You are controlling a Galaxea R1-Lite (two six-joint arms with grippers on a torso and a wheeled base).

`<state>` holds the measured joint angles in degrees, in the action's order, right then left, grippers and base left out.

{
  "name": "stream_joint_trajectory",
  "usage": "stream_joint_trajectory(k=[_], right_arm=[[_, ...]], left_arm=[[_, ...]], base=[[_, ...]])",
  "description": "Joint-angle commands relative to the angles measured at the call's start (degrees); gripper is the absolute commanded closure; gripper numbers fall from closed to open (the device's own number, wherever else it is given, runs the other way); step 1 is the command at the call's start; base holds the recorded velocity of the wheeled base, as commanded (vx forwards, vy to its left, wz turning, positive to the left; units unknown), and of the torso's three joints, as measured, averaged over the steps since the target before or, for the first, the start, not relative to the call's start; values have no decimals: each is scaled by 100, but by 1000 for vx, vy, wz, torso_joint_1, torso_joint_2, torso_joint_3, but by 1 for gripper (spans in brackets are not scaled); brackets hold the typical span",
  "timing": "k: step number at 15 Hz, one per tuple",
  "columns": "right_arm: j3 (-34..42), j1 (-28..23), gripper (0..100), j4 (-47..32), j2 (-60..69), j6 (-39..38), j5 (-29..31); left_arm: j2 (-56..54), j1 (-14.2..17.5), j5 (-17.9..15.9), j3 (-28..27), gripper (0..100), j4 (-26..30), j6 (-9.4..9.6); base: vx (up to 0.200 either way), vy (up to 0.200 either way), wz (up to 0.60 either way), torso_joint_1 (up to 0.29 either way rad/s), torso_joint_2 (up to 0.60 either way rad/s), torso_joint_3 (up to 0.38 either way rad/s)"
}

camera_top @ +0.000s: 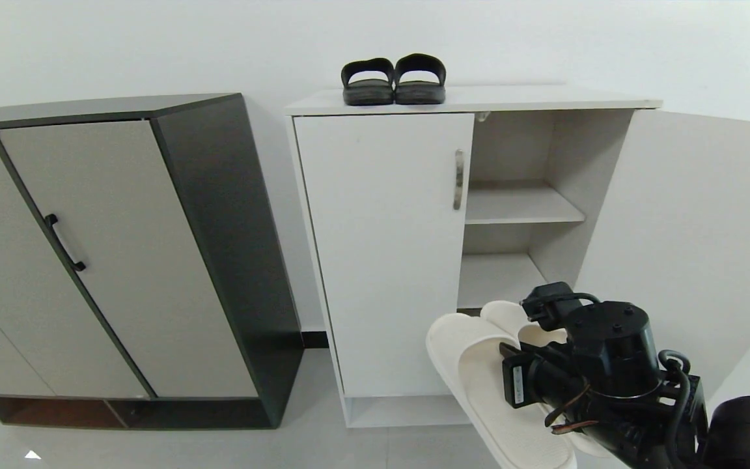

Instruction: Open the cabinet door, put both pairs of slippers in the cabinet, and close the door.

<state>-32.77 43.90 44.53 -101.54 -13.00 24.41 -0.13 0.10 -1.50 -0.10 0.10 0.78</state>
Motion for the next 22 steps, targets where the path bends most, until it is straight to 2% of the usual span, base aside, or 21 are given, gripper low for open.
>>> stream_joint_trajectory(k=[1, 9, 22], right_arm=[[7, -4, 100, 3, 11, -1, 3], [25, -4, 100, 91, 11, -1, 12], [86, 145, 100, 91, -42, -28, 3]], left_arm=[[22, -1, 1, 1, 100, -1, 1], [22, -1, 1, 1, 100, -1, 1], [22, -1, 1, 1, 100, -1, -8]], base=[[0, 0, 0, 0, 0, 0], [0, 0, 0, 0, 0, 0], [0, -200, 0, 2, 2, 1]])
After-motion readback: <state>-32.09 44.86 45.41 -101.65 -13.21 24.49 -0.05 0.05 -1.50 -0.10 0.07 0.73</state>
